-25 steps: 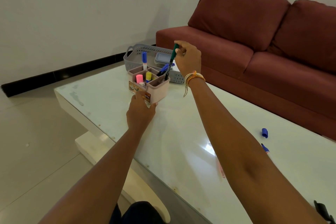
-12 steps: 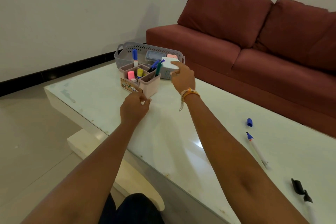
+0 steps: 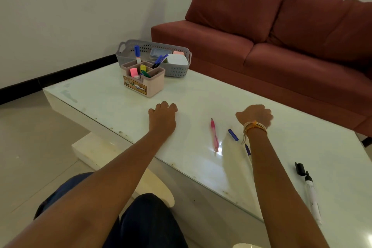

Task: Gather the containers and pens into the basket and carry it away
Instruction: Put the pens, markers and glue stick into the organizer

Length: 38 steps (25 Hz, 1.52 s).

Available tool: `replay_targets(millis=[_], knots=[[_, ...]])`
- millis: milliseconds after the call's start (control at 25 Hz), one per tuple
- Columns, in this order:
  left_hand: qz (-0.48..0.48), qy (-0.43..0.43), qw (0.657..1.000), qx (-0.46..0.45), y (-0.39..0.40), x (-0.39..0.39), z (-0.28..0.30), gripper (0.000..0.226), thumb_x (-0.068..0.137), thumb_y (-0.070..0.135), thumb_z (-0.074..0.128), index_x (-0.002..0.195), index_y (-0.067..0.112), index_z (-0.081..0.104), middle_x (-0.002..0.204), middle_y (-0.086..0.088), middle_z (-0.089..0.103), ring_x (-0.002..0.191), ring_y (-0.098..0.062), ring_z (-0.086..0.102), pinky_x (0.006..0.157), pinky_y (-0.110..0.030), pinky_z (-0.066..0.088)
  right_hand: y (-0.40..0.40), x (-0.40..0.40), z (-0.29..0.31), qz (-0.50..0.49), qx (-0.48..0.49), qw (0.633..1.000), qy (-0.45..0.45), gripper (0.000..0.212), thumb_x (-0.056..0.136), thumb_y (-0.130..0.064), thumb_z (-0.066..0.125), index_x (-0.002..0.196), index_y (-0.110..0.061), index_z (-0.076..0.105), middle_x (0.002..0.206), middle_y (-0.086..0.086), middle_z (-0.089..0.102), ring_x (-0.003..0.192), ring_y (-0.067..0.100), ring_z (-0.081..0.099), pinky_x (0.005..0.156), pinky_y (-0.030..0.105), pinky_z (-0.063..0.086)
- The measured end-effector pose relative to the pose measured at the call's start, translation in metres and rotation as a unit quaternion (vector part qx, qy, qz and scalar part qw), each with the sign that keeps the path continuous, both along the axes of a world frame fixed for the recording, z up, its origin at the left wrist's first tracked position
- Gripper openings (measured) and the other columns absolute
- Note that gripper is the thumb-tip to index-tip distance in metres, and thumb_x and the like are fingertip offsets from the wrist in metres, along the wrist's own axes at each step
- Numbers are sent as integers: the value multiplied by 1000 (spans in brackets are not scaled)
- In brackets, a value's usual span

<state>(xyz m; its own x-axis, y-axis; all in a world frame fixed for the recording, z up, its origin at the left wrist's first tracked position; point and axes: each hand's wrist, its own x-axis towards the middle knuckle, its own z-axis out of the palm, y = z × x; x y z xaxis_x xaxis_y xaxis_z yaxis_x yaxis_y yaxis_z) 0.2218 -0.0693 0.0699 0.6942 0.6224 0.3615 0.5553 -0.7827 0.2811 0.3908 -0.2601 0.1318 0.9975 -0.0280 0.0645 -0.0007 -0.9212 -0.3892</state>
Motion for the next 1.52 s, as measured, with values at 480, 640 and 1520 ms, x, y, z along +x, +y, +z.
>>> replay_targets(millis=[480, 640, 1520], knots=[[-45, 0, 999, -7, -31, 22, -2, 31, 90, 25, 41, 118, 31, 54, 122, 0, 51, 113, -20, 48, 95, -43, 31, -21, 37, -18, -10, 152, 987, -42, 43, 100, -36, 40, 127, -3, 40, 120, 23, 60, 111, 41, 59, 88, 46, 47], [-49, -18, 998, -25, -27, 23, -4, 28, 89, 28, 44, 114, 32, 58, 119, 2, 53, 111, -18, 50, 95, -42, 31, -26, 53, -26, -28, 75, 997, 2, 43, 97, -31, 49, 126, 0, 45, 126, 22, 57, 116, 39, 56, 95, 45, 46], [24, -547, 491, -678, 57, -13, 20, 15, 95, 11, 53, 105, 2, 61, 95, -15, 70, 77, -21, 73, 69, -31, 61, 153, -124, -52, 451, 241, 859, -23, 43, 101, -20, 42, 142, -7, 43, 138, 12, 54, 124, 24, 52, 102, 19, 32]])
